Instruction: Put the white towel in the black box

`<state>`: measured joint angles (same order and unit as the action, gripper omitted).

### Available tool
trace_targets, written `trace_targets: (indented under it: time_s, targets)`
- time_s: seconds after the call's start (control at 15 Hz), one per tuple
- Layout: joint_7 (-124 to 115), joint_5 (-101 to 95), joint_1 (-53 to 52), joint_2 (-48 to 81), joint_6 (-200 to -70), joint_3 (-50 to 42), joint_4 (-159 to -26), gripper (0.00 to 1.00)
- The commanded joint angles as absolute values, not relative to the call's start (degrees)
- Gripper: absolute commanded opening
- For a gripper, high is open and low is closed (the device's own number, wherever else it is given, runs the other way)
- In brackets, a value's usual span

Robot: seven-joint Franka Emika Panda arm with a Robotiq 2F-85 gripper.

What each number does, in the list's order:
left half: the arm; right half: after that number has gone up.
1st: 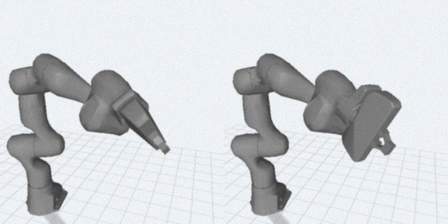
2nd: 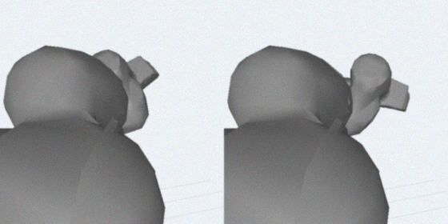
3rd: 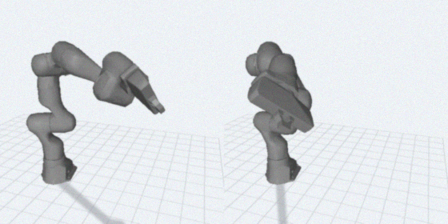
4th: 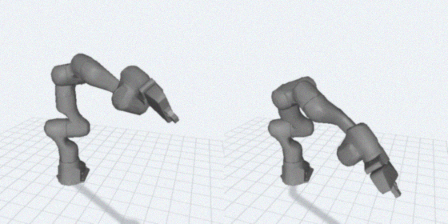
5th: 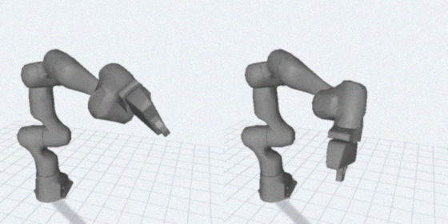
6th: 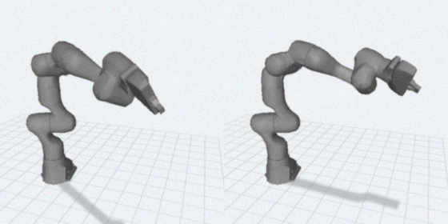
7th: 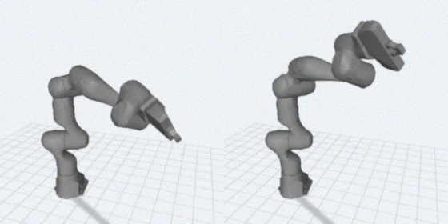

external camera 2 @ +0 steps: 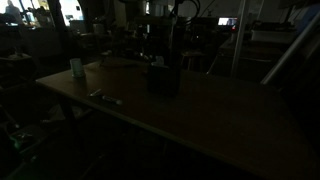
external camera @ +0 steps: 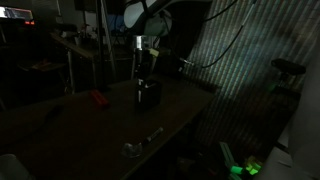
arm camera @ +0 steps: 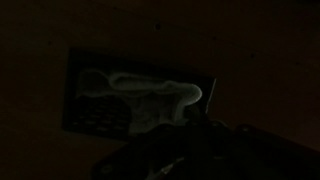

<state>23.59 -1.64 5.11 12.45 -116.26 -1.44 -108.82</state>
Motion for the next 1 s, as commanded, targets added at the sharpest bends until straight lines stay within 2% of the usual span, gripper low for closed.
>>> trace_targets:
  time_s: [0.0,0.93]
  targets:
    - [23.4,-3.0,5.5,14.2,-116.4,-1.9,-106.9,0.00]
    - [24.1,-2.0,6.0,21.7,-116.0,-1.2,-103.5,0.00]
